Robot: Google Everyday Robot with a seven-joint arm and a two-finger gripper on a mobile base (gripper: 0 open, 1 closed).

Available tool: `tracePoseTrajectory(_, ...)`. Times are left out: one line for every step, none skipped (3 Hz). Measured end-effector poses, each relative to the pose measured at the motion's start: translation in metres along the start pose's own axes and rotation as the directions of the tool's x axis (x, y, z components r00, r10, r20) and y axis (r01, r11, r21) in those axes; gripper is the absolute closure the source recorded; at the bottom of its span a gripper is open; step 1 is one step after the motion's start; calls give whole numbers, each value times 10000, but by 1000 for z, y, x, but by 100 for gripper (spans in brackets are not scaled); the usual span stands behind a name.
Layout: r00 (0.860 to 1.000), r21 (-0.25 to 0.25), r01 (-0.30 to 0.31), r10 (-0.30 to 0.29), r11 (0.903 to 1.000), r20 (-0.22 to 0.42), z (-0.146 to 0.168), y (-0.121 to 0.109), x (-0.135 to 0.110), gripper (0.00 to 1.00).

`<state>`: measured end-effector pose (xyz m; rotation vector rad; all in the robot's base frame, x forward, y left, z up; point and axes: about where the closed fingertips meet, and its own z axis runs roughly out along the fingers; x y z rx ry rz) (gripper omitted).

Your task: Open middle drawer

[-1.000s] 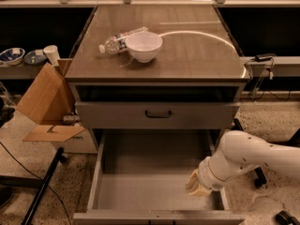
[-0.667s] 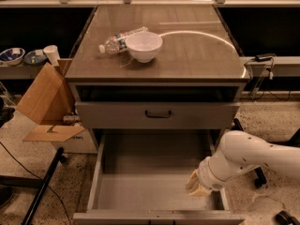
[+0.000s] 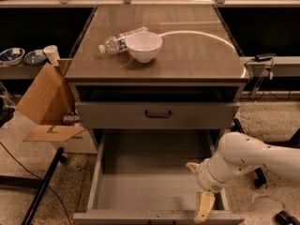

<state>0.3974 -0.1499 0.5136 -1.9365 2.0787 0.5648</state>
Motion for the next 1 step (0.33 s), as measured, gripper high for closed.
tracePoseTrajectory(10000,-1,0,0,10000,0,0,0,0,0)
